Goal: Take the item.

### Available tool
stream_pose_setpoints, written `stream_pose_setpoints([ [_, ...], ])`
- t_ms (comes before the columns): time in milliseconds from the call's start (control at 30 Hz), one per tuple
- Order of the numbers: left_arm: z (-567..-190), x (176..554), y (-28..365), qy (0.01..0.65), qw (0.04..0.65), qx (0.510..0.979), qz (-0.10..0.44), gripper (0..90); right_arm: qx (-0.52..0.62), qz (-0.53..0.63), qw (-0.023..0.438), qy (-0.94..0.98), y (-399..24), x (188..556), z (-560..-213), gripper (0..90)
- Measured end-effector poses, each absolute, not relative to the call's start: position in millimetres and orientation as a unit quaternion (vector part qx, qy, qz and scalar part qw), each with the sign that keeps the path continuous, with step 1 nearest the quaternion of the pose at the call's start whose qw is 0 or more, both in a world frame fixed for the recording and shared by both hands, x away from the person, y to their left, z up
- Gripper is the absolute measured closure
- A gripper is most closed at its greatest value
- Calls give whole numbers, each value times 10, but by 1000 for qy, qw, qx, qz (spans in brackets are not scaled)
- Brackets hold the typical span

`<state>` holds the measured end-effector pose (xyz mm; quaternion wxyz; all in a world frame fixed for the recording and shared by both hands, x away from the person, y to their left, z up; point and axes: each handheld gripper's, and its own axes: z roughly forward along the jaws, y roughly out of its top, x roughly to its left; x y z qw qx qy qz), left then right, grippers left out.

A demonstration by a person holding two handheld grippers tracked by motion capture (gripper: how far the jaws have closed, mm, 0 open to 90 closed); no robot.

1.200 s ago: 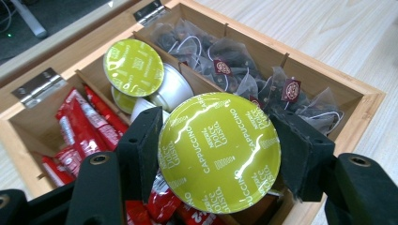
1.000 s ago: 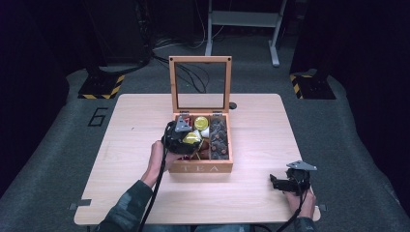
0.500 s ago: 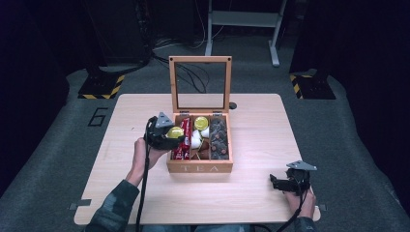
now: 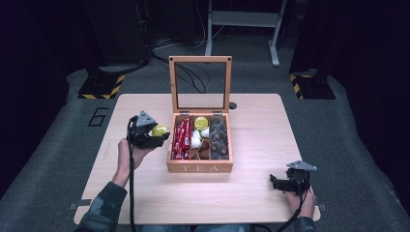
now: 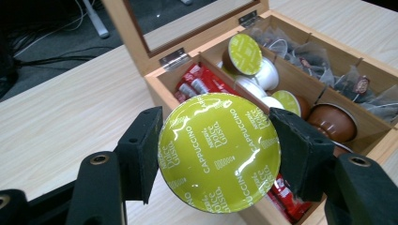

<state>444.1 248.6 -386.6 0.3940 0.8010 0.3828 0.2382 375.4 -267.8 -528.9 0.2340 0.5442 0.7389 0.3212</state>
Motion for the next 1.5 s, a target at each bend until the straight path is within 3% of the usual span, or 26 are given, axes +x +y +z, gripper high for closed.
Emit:
stream_pose_setpoints([
  [900,-3969,4530,2971,433,378,777,258,378,544,321,234,739,-2678,3753,-5289,62],
  [1500,-4301,4686,3140,475,372,760,244,378,544,321,234,739,-2678,3754,-5289,62],
])
